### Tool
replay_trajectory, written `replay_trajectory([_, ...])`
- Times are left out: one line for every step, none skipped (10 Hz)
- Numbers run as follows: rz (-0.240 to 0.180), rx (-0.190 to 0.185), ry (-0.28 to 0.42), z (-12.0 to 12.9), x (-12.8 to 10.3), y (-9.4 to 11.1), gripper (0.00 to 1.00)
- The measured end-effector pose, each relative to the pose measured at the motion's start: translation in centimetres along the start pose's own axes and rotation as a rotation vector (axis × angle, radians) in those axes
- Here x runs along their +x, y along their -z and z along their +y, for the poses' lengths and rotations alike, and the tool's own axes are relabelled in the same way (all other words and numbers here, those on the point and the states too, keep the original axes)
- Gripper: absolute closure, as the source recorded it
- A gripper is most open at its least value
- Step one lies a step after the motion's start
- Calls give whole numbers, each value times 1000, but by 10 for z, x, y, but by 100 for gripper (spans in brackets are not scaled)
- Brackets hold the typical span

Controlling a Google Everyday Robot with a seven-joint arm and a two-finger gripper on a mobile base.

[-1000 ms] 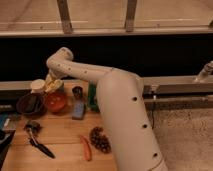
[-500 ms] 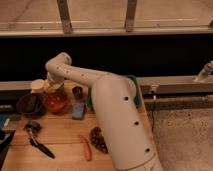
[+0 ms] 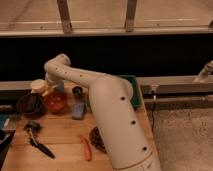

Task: Place banana in red bowl

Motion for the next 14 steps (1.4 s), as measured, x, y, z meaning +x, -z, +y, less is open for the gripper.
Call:
replay_trajectory([-2, -1, -1, 0, 0, 0, 83])
replay_trajectory([-4, -1, -2, -1, 0, 0, 93])
replay_trajectory([-7, 0, -2, -2, 0, 1, 99])
replay_trajectory([-11, 1, -4, -3, -1, 2, 100])
replay_trajectory([-22, 5, -9, -5, -3, 5, 100])
replay_trajectory([-38, 15, -12, -9, -6, 12, 100])
replay_trajectory([-59, 27, -11, -12, -12, 20, 100])
replay_trajectory([-77, 38, -10, -15, -18, 29, 100])
replay_trajectory([-105, 55, -11, -20, -27, 43, 100])
replay_trajectory([-125, 68, -11, -24, -30, 52, 100])
replay_trajectory([-138, 78, -13, -27, -32, 57, 100])
replay_trajectory([-155, 89, -18, -30, -32, 66, 100])
replay_trajectory([-160, 95, -23, -32, -29, 72, 100])
replay_trajectory([-160, 100, -28, -32, -24, 76, 100])
